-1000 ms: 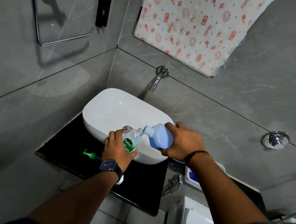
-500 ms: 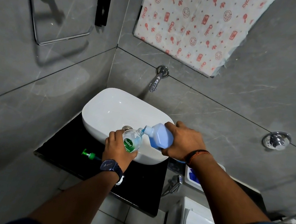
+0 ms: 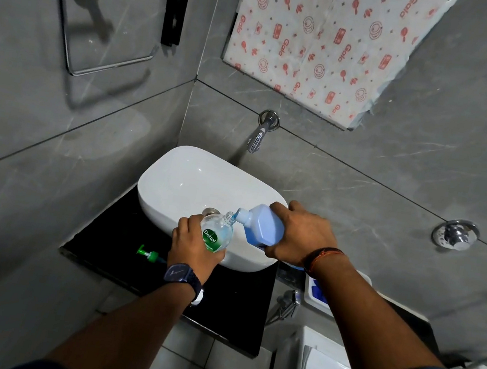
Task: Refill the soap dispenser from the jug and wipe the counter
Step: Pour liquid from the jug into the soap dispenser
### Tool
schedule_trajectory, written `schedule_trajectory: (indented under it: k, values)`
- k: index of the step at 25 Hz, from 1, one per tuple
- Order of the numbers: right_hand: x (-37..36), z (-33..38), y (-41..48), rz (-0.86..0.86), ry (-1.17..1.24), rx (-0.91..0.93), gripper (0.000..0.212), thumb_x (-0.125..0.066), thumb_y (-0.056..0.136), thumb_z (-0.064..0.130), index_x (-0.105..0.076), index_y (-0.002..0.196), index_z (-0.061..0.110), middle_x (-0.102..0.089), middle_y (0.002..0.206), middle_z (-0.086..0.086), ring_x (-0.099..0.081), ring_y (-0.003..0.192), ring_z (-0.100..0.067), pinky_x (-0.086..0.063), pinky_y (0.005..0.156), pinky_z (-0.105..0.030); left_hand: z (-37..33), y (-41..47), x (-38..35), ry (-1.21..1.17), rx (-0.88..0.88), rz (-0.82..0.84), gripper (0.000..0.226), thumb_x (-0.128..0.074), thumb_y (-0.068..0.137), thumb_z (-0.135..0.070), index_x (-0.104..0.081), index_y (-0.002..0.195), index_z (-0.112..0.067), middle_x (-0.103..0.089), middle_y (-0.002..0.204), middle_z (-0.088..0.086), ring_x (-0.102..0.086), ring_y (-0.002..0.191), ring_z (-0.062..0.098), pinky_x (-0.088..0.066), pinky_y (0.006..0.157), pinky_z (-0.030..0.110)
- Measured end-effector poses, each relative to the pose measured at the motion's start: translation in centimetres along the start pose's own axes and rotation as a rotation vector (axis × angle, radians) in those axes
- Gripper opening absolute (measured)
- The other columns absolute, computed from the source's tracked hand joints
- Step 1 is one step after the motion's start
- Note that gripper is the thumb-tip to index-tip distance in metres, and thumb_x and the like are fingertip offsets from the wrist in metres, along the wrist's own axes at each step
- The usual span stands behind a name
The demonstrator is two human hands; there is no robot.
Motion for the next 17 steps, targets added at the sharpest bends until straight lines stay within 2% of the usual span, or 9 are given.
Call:
schedule_trajectory:
  k: [17]
  values:
    - [0.4,0.29,0.64,0.007,-0.01,0.022,0.071,-0.066,0.056,0.063,-0.045,0.119,0.036,-0.052,0.092,0.001,-0.059,0.074,-0.028,-0.035,0.057,-0.028,0.19,0.41,0.19,0.0,0.01,-0.006,0.08,-0.09,0.045,-0.026,-0.048,0.111,-0.01,-0.052,0.105,0.013,-0.053,0.094,0.036,-0.05,0.075,0.045]
Point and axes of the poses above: each hand's wrist, its own y-axis towards the middle knuckle, its own x-axis out of the back of the hand, z = x × y, the point moved 1 cm from there along y, towards the middle knuckle
